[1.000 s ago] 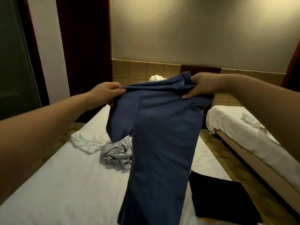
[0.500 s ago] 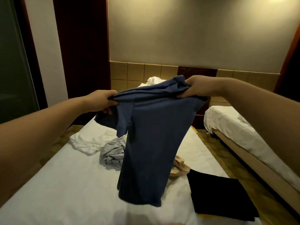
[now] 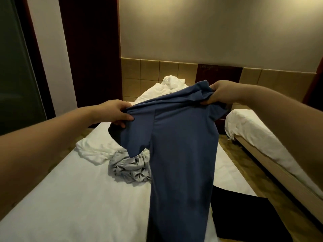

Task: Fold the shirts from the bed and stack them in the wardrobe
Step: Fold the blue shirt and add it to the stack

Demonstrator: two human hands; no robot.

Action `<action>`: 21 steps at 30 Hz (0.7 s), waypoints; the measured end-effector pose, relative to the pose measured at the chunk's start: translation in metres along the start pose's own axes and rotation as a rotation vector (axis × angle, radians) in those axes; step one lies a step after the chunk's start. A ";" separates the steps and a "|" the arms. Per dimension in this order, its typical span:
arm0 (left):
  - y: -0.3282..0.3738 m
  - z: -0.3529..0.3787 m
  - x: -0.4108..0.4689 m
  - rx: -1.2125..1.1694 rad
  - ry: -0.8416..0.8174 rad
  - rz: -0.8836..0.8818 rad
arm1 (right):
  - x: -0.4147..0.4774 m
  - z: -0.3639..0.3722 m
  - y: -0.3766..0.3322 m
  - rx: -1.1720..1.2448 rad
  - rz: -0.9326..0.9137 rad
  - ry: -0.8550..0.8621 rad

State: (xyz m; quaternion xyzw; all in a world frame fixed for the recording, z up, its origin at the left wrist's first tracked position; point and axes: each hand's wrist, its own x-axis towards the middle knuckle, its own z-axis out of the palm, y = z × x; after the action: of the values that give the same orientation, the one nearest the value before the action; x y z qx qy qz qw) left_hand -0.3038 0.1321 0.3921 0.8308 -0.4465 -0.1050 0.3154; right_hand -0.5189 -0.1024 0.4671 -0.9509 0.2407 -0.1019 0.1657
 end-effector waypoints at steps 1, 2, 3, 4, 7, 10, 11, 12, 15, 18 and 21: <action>-0.006 0.008 0.011 -0.014 0.035 -0.017 | 0.011 0.008 0.004 -0.032 0.013 0.036; -0.013 0.015 0.024 -0.030 0.069 -0.034 | 0.022 0.017 0.008 -0.064 0.025 0.066; -0.019 0.022 0.036 -0.033 0.098 -0.046 | 0.035 0.026 0.014 -0.090 0.030 0.091; -0.026 0.028 0.049 -0.017 0.124 -0.050 | 0.049 0.035 0.021 -0.108 0.026 0.118; -0.039 0.034 0.088 0.100 0.235 -0.026 | 0.086 0.054 0.036 -0.106 0.020 0.235; -0.037 0.028 0.120 0.100 0.362 0.020 | 0.111 0.052 0.038 -0.066 0.021 0.386; -0.034 0.025 0.127 0.093 0.403 0.042 | 0.115 0.048 0.037 -0.081 0.008 0.441; -0.031 0.020 0.132 0.098 0.437 0.066 | 0.117 0.044 0.036 -0.101 -0.013 0.501; -0.022 0.007 0.136 0.156 0.501 0.135 | 0.114 0.030 0.031 -0.170 -0.096 0.642; -0.014 -0.001 0.121 0.157 0.548 0.173 | 0.098 0.021 0.024 -0.226 -0.148 0.684; -0.011 0.003 0.090 0.153 0.566 0.182 | 0.066 0.023 0.020 -0.290 -0.199 0.657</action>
State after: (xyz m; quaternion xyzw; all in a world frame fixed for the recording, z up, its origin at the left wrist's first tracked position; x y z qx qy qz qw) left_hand -0.2451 0.0626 0.3928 0.8051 -0.4199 0.1932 0.3717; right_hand -0.4642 -0.1447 0.4460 -0.8998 0.1995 -0.3821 -0.0674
